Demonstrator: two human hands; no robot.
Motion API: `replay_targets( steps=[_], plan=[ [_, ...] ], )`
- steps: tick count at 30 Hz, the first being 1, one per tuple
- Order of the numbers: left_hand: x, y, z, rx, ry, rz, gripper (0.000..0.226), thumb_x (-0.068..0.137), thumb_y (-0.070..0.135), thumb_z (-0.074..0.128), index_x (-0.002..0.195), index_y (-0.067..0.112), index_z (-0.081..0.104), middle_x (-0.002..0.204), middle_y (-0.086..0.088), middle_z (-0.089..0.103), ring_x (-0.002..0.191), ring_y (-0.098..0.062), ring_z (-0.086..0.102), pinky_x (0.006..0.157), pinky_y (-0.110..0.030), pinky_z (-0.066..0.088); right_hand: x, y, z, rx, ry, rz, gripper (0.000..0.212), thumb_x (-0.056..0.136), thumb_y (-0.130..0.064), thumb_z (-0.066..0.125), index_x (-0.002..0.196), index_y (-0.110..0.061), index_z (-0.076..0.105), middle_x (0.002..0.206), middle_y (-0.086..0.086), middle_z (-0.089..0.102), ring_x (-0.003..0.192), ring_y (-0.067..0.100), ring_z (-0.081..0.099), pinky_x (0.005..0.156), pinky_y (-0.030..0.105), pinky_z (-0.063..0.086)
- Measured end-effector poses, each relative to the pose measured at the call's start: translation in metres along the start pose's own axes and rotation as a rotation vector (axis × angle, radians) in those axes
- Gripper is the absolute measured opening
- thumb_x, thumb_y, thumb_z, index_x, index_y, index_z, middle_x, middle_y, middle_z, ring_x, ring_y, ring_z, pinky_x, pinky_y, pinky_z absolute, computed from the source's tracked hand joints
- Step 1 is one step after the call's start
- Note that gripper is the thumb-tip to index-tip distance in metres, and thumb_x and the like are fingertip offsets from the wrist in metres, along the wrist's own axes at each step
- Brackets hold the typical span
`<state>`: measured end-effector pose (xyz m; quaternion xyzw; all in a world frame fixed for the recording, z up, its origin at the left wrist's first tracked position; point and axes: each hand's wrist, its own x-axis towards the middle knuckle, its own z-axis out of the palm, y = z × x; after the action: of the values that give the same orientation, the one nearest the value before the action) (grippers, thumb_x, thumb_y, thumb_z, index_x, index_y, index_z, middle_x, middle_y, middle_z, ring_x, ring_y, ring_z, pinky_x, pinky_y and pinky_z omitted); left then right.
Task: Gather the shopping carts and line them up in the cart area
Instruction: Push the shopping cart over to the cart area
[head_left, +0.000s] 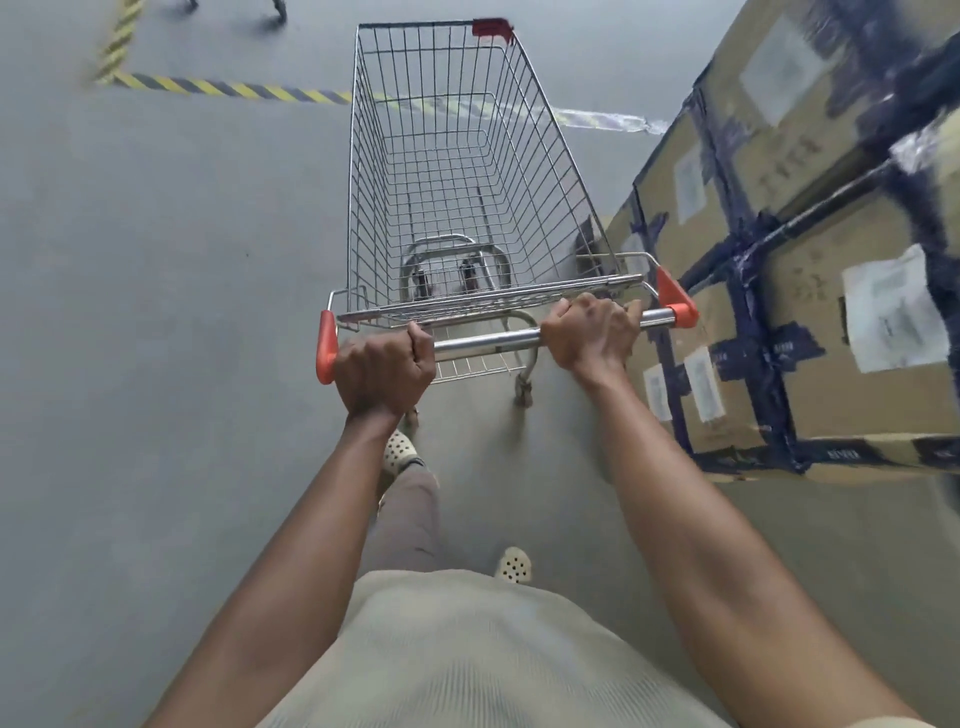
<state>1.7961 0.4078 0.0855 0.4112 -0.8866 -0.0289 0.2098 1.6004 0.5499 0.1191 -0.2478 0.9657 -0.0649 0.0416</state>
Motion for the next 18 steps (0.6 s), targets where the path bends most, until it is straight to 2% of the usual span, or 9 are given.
replay_targets(
  steps=[5, 8, 10, 12, 15, 18],
  plan=[
    [0.108, -0.040, 0.025, 0.020, -0.120, -0.010, 0.053, 0.097, 0.030, 0.045, 0.052, 0.009, 0.061, 0.044, -0.008, 0.052, 0.038, -0.026, 0.048, 0.054, -0.028, 0.036, 0.094, -0.075, 0.009, -0.014, -0.054, 0.016, 0.044, 0.091, -0.035, 0.035, 0.060, -0.012, 0.056, 0.063, 0.005, 0.057, 0.063, 0.021, 0.053, 0.095, 0.044, 0.032],
    [0.173, -0.069, 0.036, 0.010, -0.136, -0.005, 0.052, 0.095, 0.029, 0.046, 0.051, 0.007, 0.062, 0.045, -0.010, 0.055, 0.038, -0.028, 0.051, 0.053, -0.028, 0.035, 0.143, -0.127, 0.008, 0.001, -0.058, 0.038, 0.046, 0.088, -0.035, 0.033, 0.055, -0.012, 0.055, 0.058, 0.004, 0.054, 0.058, 0.017, 0.051, 0.104, 0.049, 0.035],
    [0.218, -0.089, 0.045, -0.008, -0.176, -0.016, 0.054, 0.095, 0.030, 0.043, 0.051, 0.006, 0.062, 0.045, -0.012, 0.055, 0.038, -0.030, 0.051, 0.053, -0.029, 0.033, 0.175, -0.161, 0.003, 0.007, -0.084, 0.034, 0.045, 0.089, -0.032, 0.036, 0.053, -0.011, 0.053, 0.058, 0.004, 0.053, 0.063, 0.021, 0.055, 0.109, 0.051, 0.030],
    [0.261, -0.104, 0.051, -0.012, -0.230, -0.039, 0.056, 0.095, 0.032, 0.039, 0.054, 0.004, 0.064, 0.047, -0.014, 0.057, 0.041, -0.032, 0.053, 0.056, -0.030, 0.031, 0.204, -0.195, -0.002, -0.022, -0.118, 0.015, 0.041, 0.092, -0.028, 0.042, 0.055, -0.012, 0.049, 0.062, 0.003, 0.047, 0.070, 0.024, 0.056, 0.105, 0.049, 0.030],
    [0.328, -0.123, 0.065, 0.003, -0.274, -0.067, 0.058, 0.098, 0.034, 0.035, 0.065, 0.003, 0.070, 0.059, -0.017, 0.065, 0.052, -0.034, 0.058, 0.061, -0.032, 0.031, 0.257, -0.240, -0.002, -0.029, -0.130, -0.005, 0.039, 0.092, -0.028, 0.042, 0.056, -0.013, 0.047, 0.063, 0.001, 0.044, 0.070, 0.024, 0.057, 0.097, 0.047, 0.036],
    [0.398, -0.142, 0.086, 0.018, -0.302, -0.113, 0.056, 0.101, 0.033, 0.036, 0.072, 0.003, 0.073, 0.068, -0.017, 0.068, 0.057, -0.028, 0.046, 0.065, -0.034, 0.030, 0.321, -0.280, 0.012, -0.042, -0.113, 0.000, 0.038, 0.091, -0.032, 0.039, 0.059, -0.013, 0.049, 0.061, 0.002, 0.047, 0.061, 0.020, 0.050, 0.094, 0.046, 0.036]
  ],
)
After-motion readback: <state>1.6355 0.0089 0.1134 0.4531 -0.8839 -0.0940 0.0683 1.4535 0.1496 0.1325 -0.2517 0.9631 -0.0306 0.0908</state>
